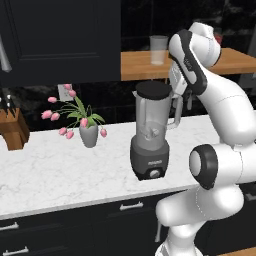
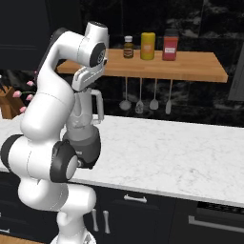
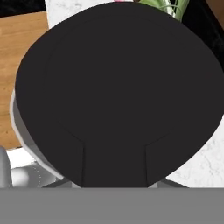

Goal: Close the lid blender by securely placing the lid on top.

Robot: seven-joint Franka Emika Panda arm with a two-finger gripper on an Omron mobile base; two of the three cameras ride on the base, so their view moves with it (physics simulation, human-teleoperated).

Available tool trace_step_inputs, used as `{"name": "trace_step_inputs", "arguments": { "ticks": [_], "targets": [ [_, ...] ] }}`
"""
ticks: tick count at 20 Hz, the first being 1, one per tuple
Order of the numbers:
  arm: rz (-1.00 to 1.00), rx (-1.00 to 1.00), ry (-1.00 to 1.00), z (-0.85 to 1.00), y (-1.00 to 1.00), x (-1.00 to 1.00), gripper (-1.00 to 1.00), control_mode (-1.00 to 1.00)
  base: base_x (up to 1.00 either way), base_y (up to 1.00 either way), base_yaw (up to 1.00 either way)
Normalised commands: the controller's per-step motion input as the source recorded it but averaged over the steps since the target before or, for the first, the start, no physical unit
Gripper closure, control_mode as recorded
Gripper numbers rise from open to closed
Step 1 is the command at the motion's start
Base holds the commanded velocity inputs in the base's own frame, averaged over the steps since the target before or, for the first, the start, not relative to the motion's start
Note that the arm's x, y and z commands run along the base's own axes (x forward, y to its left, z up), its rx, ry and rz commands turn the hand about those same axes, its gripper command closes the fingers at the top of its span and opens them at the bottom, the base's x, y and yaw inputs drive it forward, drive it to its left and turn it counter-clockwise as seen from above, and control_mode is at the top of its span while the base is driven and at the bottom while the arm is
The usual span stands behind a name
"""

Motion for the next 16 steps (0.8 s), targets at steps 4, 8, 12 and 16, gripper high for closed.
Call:
{"name": "trace_step_inputs", "arguments": {
  "ticks": [4,8,12,16],
  "targets": [
    [0.03,-0.03,0.0,-0.24,0.05,-0.02,1.0,-1.0,0.0,0.0,0.0],
    [0.02,0.0,0.0,-0.21,0.0,-0.08,1.0,-1.0,0.0,0.0,0.0],
    [0.01,0.0,0.0,-0.26,0.0,-0.03,1.0,-1.0,0.0,0.0,0.0],
    [0.01,-0.02,0.0,-0.09,0.0,0.0,1.0,-1.0,0.0,0.0,0.0]
  ]
}}
